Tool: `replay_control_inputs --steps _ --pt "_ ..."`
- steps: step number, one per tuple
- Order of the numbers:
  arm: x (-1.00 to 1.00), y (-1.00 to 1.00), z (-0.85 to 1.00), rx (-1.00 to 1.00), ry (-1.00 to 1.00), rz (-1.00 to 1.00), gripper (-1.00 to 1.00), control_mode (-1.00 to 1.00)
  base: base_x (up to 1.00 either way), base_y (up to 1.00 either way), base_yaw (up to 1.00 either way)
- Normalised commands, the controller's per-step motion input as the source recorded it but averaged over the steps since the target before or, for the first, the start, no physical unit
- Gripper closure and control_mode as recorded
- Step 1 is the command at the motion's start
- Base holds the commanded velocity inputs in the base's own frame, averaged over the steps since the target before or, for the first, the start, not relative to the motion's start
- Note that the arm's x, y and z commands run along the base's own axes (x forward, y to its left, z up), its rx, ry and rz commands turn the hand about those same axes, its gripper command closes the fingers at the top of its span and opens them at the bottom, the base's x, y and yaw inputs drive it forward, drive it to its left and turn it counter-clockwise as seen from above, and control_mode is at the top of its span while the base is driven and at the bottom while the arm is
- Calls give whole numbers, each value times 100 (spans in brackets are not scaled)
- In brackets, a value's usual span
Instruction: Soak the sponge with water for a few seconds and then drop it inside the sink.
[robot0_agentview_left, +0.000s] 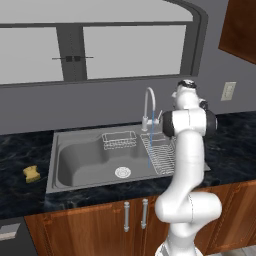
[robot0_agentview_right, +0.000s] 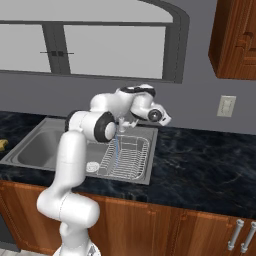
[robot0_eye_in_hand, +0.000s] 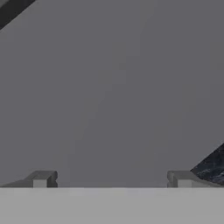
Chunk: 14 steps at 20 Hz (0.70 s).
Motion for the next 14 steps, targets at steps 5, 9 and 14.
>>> replay_control_inputs --steps 5,9,14 --pt "-77 -22 18 0 11 0 -100 -100 0 0 0" --pt "-83 -6 23 0 9 0 -100 -100 0 0 0" --pt "-78 1 38 0 6 0 -100 -100 0 0 0"
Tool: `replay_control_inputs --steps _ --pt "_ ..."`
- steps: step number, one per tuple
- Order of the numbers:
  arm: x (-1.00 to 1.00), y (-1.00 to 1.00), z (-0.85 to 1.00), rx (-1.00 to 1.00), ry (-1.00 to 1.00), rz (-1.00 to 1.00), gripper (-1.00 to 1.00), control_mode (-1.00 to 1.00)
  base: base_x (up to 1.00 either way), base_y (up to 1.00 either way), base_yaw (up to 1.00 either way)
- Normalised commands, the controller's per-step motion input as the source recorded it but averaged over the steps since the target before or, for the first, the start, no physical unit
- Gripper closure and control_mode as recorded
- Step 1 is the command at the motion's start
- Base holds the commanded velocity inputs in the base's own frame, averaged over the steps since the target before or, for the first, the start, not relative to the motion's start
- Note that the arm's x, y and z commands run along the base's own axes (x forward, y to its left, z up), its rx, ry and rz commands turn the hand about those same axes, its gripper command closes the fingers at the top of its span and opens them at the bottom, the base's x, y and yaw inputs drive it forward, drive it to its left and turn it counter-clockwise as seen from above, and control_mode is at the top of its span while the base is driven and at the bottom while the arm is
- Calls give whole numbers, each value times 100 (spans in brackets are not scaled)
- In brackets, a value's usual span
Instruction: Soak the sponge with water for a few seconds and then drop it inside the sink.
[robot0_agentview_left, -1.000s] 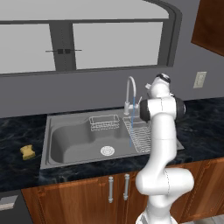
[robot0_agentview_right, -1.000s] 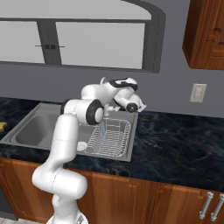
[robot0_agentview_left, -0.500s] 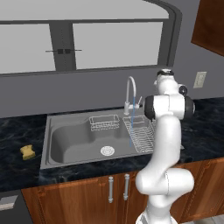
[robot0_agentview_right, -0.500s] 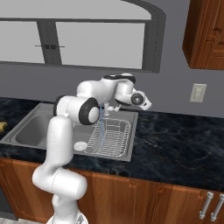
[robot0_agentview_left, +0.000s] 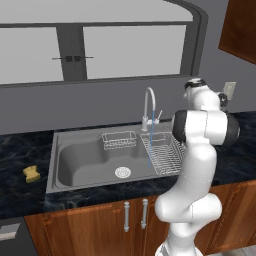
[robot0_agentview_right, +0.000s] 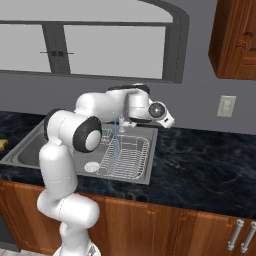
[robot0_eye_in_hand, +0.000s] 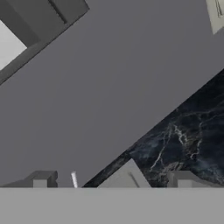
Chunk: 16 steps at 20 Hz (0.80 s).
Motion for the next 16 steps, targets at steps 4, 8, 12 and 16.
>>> replay_control_inputs --steps 4,8,12,16 --pt "-70 4 42 -3 1 0 -100 -100 0 0 0" --pt "-69 0 42 -6 0 0 -100 -100 0 0 0" --pt "-74 3 32 -7 6 0 -100 -100 0 0 0" --pt "-77 14 24 -10 13 0 -100 -100 0 0 0"
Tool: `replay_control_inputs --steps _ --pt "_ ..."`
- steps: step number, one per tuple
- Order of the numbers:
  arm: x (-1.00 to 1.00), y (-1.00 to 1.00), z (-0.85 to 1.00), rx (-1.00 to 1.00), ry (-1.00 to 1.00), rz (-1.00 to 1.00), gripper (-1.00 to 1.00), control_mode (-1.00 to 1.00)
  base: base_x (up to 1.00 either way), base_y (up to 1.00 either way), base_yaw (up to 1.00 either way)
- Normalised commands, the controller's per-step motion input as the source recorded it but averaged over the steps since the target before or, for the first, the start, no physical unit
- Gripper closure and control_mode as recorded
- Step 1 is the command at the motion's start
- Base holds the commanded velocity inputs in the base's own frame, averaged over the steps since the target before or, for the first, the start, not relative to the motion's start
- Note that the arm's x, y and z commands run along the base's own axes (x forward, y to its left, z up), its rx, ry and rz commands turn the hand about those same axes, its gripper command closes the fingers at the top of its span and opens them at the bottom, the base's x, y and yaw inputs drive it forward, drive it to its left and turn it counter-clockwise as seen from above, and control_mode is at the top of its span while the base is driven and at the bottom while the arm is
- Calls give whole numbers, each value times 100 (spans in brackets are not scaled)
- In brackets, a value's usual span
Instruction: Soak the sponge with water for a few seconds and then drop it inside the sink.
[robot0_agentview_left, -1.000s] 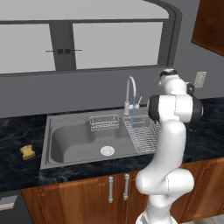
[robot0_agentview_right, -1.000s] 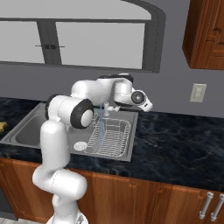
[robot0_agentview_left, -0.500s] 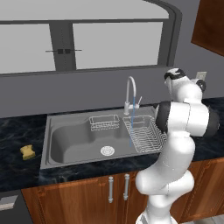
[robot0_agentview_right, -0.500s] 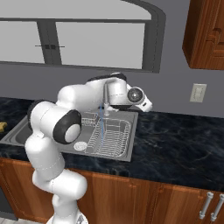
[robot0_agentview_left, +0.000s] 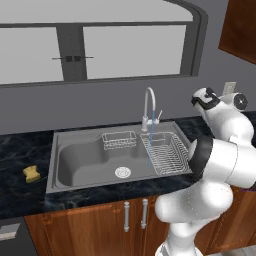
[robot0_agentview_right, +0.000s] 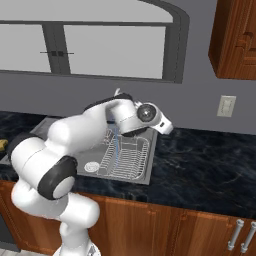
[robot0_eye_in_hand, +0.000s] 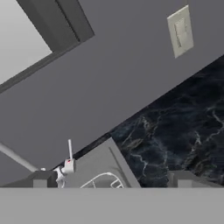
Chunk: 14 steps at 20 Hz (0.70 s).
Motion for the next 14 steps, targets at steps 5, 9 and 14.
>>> replay_control_inputs --steps 5,9,14 --pt "-38 22 24 -17 33 0 -100 -100 0 0 0" --pt "-30 35 34 -16 36 0 -100 -100 0 0 0" --pt "-25 12 21 -4 16 1 -100 -100 0 0 0"
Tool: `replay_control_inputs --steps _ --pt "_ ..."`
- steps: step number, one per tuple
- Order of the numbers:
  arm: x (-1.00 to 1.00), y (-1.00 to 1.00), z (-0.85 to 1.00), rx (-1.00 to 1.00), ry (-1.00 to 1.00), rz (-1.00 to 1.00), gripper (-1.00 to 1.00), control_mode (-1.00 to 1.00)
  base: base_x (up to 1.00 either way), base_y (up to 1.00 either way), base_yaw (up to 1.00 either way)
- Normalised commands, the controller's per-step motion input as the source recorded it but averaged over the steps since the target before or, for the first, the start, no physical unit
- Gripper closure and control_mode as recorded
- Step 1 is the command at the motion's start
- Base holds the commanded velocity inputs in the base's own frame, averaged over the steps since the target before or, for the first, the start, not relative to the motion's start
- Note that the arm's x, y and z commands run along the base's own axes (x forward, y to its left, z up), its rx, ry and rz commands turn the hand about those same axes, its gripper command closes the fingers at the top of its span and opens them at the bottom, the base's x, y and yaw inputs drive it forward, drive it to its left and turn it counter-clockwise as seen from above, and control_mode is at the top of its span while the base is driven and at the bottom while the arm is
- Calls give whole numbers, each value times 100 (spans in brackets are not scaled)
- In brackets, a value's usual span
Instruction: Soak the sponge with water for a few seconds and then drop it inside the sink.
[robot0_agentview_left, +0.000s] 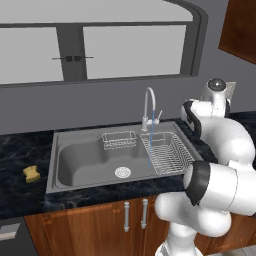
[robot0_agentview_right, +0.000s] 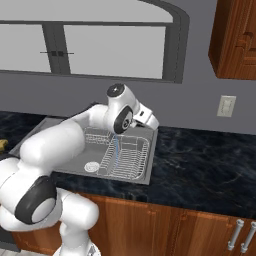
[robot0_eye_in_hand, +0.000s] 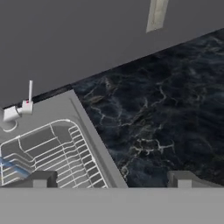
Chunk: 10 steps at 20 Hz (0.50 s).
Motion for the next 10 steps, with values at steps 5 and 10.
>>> replay_control_inputs --steps 5,10 --pt "-18 2 2 2 -2 4 -100 -100 0 0 0" --pt "-31 50 8 0 -1 9 -100 -100 0 0 0"
